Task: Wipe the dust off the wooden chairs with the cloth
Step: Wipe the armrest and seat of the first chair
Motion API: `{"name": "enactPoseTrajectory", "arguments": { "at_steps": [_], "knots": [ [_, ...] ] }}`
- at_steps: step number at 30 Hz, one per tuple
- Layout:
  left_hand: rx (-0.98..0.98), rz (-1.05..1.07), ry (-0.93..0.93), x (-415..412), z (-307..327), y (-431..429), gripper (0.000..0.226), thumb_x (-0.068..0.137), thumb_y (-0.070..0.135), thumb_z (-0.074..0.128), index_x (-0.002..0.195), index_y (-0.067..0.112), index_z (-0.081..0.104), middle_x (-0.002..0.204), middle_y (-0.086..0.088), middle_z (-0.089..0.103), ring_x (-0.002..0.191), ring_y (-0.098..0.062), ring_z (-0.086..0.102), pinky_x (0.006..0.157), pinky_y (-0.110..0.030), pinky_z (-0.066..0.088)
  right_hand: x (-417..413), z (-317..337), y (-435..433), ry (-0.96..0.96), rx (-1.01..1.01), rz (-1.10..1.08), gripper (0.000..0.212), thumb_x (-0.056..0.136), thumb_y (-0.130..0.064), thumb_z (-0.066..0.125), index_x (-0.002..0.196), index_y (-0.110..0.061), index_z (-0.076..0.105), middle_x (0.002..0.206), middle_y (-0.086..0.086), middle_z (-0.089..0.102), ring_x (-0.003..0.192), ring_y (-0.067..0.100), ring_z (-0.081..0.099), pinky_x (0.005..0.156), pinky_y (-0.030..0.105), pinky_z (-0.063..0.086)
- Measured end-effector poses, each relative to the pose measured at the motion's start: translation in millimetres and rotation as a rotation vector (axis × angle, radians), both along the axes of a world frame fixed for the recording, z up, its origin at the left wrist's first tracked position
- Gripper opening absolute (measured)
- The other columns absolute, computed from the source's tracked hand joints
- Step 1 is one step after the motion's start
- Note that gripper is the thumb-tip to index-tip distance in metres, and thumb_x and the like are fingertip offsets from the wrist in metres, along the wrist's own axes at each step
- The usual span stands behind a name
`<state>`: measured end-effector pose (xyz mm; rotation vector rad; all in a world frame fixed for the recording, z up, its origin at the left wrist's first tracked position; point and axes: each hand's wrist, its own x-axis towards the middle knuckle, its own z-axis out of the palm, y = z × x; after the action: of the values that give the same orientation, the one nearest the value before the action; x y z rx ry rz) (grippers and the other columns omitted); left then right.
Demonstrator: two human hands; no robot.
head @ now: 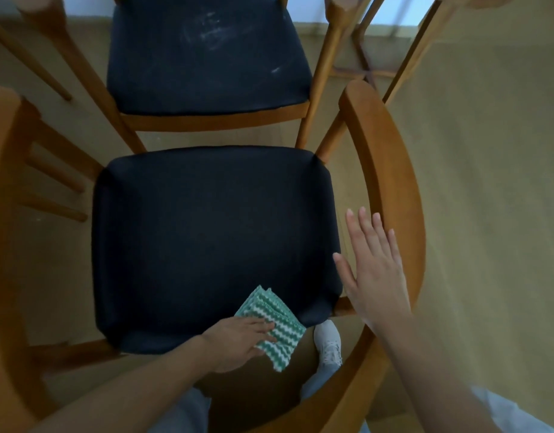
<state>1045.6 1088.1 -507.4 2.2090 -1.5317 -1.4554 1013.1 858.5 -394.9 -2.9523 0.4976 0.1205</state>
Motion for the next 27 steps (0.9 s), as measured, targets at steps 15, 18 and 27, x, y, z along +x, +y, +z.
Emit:
{"name": "enactPoseTrajectory", "arguments": {
  "at_steps": [15,18,27],
  "knots": [
    [-0.149,0.822,0.490,67,55,-12,0.024,0.100,0.033,0.037,0.092,0.028,0.059,0.089,0.010,0.063,0.083,-0.006,0.060,0.073,-0.018,0.047,-19,9,-4,0.023,0.067,-0.006,0.058,0.095,-0.048,0.017,0.148,-0.025,0.007,0.153,-0.006,0.006,0.144,0.011,0.000,0.111,0.016,-0.020],
    [-0.437,0.985,0.289,117,60,-57,0.022,0.100,0.024,0.038,0.109,0.021,0.058,0.102,0.005,0.062,0.099,-0.014,0.056,0.083,-0.021,0.044,-9,11,-20,-0.038,0.064,-0.039,0.057,0.100,-0.045,0.026,0.148,-0.026,0.003,0.153,-0.007,-0.002,0.143,0.008,-0.009,0.111,0.018,-0.019],
    [-0.422,0.671,-0.274,141,-24,-154,0.049,0.102,0.024,0.034,0.148,0.013,0.021,0.157,-0.005,0.015,0.145,-0.018,0.008,0.115,-0.026,-0.001,19,-2,-46,-0.054,0.036,-0.081,0.063,0.095,-0.058,0.015,0.145,-0.027,-0.007,0.150,-0.011,-0.009,0.141,0.007,-0.011,0.113,0.027,-0.008]
  ]
}}
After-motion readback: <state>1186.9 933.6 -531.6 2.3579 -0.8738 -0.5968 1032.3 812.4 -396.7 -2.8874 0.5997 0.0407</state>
